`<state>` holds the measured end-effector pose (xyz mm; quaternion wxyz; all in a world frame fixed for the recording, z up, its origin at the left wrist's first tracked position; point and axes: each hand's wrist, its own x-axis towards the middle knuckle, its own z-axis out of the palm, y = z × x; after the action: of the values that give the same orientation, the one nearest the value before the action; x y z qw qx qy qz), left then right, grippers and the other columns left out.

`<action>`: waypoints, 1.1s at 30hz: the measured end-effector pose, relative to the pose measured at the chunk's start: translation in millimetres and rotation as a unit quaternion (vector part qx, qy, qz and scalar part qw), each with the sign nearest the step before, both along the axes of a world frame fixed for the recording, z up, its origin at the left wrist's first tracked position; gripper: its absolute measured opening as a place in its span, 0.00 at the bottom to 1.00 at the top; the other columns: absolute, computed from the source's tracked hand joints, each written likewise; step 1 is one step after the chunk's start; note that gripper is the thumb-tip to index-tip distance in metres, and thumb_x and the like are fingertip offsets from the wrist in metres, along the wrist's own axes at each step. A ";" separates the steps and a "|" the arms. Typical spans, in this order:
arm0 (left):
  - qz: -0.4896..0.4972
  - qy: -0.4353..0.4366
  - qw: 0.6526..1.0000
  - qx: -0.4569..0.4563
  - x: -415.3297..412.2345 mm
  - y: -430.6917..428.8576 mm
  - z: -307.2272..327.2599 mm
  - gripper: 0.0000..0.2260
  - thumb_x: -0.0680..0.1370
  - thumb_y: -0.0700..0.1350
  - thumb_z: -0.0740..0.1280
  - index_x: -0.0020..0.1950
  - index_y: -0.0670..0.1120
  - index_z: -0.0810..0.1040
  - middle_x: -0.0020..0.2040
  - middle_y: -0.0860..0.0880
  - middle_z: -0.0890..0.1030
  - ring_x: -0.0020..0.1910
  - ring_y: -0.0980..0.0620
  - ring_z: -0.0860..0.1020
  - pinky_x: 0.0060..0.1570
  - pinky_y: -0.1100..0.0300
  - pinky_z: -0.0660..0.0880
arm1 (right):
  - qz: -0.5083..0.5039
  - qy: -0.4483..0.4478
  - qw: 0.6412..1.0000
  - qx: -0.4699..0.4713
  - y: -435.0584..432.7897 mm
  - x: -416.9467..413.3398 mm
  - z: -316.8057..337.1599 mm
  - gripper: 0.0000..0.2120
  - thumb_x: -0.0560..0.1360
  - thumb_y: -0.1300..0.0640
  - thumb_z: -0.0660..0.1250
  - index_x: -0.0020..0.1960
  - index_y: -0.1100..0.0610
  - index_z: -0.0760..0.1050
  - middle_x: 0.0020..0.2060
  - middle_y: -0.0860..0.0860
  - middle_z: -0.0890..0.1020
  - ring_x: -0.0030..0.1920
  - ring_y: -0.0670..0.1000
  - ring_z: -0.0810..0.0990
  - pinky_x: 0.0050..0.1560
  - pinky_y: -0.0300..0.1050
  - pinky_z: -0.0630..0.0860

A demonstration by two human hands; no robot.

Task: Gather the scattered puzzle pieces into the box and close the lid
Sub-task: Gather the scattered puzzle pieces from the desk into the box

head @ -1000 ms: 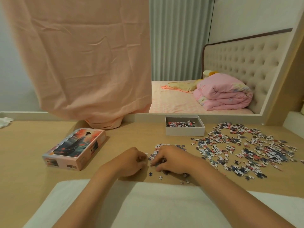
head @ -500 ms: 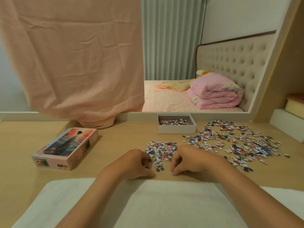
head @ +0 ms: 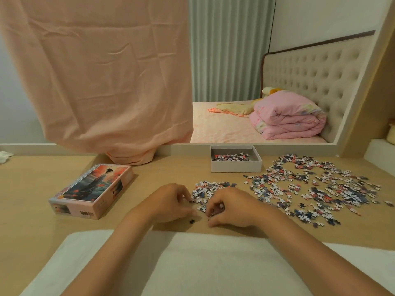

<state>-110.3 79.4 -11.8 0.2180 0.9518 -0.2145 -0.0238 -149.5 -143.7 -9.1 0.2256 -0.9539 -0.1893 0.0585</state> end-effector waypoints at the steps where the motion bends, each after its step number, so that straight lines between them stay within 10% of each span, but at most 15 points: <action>1: -0.012 0.043 0.999 0.004 -2.8 2.9 -0.4 0.16 0.66 0.60 0.76 0.49 0.57 0.80 0.45 0.57 0.79 0.43 0.60 0.77 0.41 0.65 0.73 | 0.000 0.013 1.000 0.015 1.0 2.3 -2.2 0.09 0.68 0.43 0.77 0.47 0.42 0.84 0.42 0.41 0.83 0.43 0.42 0.79 0.47 0.46 0.79; 6: -0.059 0.023 0.997 -0.033 2.1 -2.8 -18.0 0.08 0.70 0.54 0.76 0.44 0.53 0.81 0.41 0.56 0.81 0.40 0.61 0.76 0.41 0.66 0.71 | -0.050 0.001 0.998 0.036 -11.7 17.5 -7.6 0.03 0.70 0.49 0.77 0.44 0.45 0.85 0.39 0.40 0.84 0.42 0.41 0.81 0.49 0.48 0.81; 11: -0.044 -0.056 0.997 -0.025 26.4 -9.8 -28.2 0.25 0.66 0.62 0.76 0.60 0.58 0.77 0.53 0.54 0.73 0.55 0.55 0.68 0.57 0.58 0.69 | -0.103 -0.082 0.991 0.001 -24.2 26.8 -8.1 0.06 0.69 0.44 0.77 0.44 0.43 0.83 0.44 0.40 0.80 0.46 0.43 0.78 0.50 0.49 0.78; 17: -0.070 -0.005 0.997 0.021 44.7 -30.7 -21.8 0.32 0.70 0.63 0.73 0.72 0.58 0.70 0.61 0.51 0.71 0.62 0.49 0.66 0.62 0.54 0.67 | -0.082 -0.017 0.996 -0.038 -34.5 36.8 -5.7 0.25 0.69 0.39 0.75 0.64 0.40 0.74 0.61 0.45 0.72 0.63 0.48 0.68 0.65 0.51 0.70; 22: -0.083 0.021 0.996 0.014 62.4 -44.5 -13.1 0.32 0.71 0.63 0.72 0.72 0.57 0.68 0.62 0.52 0.71 0.63 0.49 0.70 0.62 0.55 0.70 | -0.094 0.004 0.996 -0.009 -46.0 51.0 3.7 0.25 0.68 0.39 0.76 0.62 0.41 0.76 0.59 0.44 0.75 0.57 0.46 0.74 0.60 0.45 0.73; 27: -0.078 0.072 0.987 0.117 74.8 -59.8 -2.6 0.49 0.64 0.70 0.73 0.78 0.55 0.57 0.70 0.53 0.62 0.71 0.51 0.59 0.71 0.48 0.63 | -0.091 0.077 0.985 -0.126 -49.7 70.7 14.5 0.50 0.60 0.31 0.76 0.77 0.40 0.60 0.69 0.47 0.65 0.72 0.52 0.61 0.70 0.58 0.66; 33: -0.117 0.028 0.988 0.096 81.6 -77.0 -6.5 0.34 0.72 0.62 0.72 0.75 0.53 0.67 0.64 0.51 0.68 0.64 0.50 0.68 0.64 0.51 0.70 | -0.077 0.118 0.981 -0.137 -36.8 95.1 19.5 0.45 0.63 0.41 0.80 0.76 0.43 0.65 0.69 0.48 0.71 0.69 0.54 0.70 0.67 0.54 0.71</action>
<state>-28.6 2.4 -18.4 0.1272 0.9356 -0.3149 -0.0962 -54.4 -180.5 10.4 0.1172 -0.9739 -0.0775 0.1781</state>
